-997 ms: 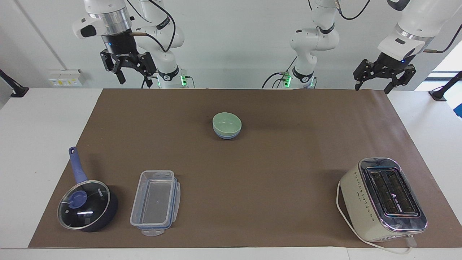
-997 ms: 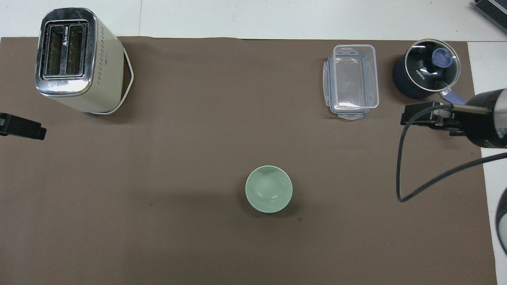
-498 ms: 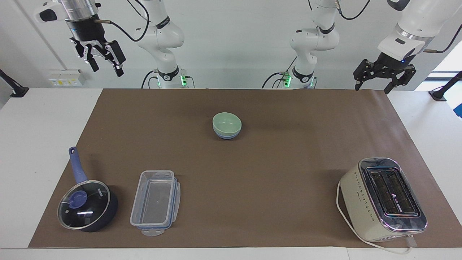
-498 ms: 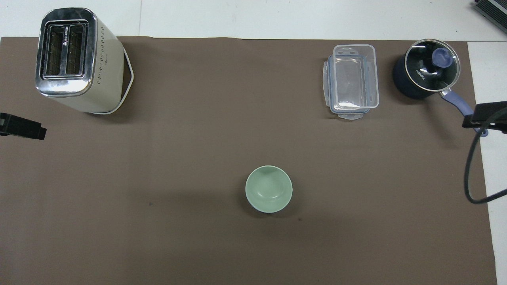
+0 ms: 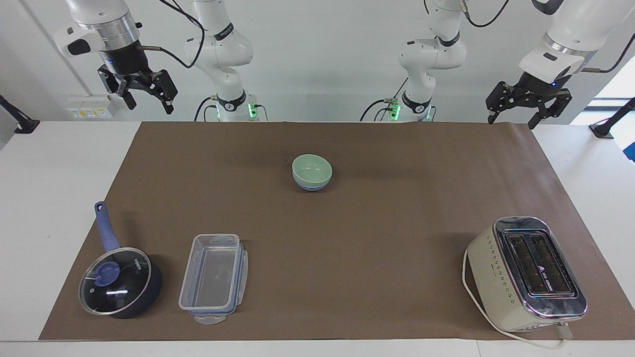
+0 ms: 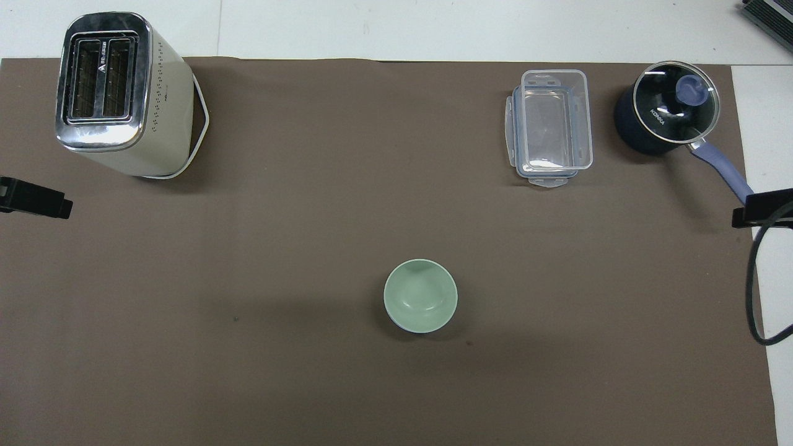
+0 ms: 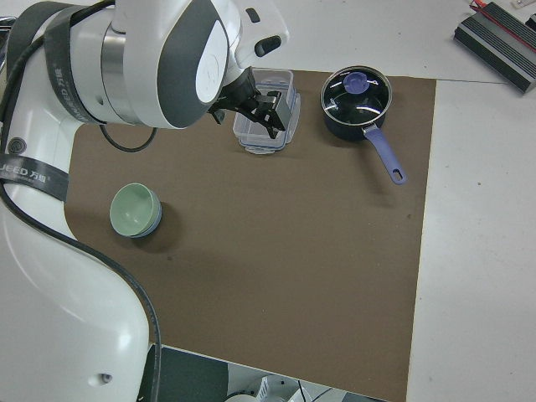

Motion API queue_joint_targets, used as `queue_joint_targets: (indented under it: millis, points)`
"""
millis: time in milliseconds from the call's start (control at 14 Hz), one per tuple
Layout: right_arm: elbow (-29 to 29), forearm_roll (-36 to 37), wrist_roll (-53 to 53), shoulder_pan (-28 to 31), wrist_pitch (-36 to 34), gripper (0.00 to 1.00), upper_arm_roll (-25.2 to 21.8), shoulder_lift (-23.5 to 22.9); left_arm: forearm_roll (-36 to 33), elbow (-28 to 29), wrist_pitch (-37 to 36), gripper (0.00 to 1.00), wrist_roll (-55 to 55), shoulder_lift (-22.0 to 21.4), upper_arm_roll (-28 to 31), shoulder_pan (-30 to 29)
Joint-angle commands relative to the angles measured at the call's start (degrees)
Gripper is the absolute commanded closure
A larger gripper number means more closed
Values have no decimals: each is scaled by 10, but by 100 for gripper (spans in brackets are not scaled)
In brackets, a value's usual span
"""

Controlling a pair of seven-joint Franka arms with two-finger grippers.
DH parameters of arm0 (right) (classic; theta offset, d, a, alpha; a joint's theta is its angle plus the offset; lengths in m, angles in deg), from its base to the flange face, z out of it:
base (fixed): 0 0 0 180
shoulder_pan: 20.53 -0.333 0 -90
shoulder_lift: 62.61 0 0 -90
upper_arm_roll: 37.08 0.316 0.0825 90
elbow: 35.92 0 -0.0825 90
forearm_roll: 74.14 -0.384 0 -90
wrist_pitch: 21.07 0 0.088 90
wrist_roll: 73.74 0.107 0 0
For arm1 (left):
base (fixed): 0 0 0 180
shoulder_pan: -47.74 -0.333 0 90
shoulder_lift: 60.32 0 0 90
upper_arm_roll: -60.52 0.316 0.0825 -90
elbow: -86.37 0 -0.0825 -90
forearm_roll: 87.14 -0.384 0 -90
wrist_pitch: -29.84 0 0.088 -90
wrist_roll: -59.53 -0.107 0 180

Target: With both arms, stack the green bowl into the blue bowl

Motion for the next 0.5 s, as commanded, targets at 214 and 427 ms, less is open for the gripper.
queue_joint_targets:
  millis: [214,427]
  points:
    - [-16,10,-17,5,6,0,2,11,-10,-4,-9,0,4,-3,-4,-4]
    - [-24,7,-17,3,-2,0,2,16,-9,-4,-11,0,6,-4,-4,-3]
